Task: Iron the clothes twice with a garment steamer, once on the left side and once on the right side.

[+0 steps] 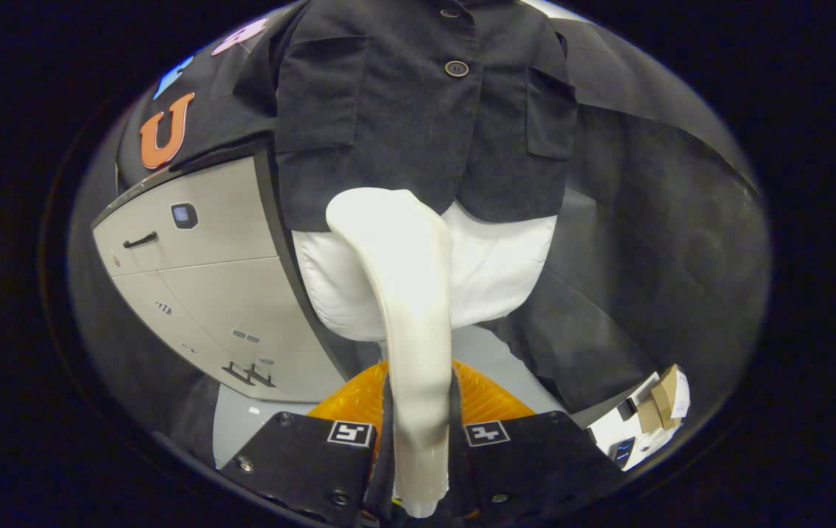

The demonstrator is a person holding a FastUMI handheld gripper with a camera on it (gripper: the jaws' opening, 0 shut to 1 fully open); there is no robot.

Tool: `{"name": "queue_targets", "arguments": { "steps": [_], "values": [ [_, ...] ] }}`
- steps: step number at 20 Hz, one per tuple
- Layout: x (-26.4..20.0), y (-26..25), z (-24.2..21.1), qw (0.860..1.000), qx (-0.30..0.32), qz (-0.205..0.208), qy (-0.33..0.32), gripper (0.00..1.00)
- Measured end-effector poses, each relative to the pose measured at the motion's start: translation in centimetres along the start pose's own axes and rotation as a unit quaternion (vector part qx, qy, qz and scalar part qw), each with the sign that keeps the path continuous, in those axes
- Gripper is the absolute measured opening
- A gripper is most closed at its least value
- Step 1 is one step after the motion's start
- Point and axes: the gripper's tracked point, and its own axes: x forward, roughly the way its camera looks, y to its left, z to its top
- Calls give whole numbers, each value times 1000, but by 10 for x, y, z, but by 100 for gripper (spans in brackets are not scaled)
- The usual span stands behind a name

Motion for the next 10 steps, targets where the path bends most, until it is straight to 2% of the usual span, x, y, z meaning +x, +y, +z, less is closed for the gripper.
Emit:
{"name": "queue_targets", "arguments": {
  "steps": [4, 8, 10],
  "values": [
    [-31, -15, 34, 999, 16, 5, -44, 32],
    [-75, -47, 94, 993, 45, 8, -113, 32],
    [-94, -66, 134, 985, 62, 9, -161, 32]
  ]
}}
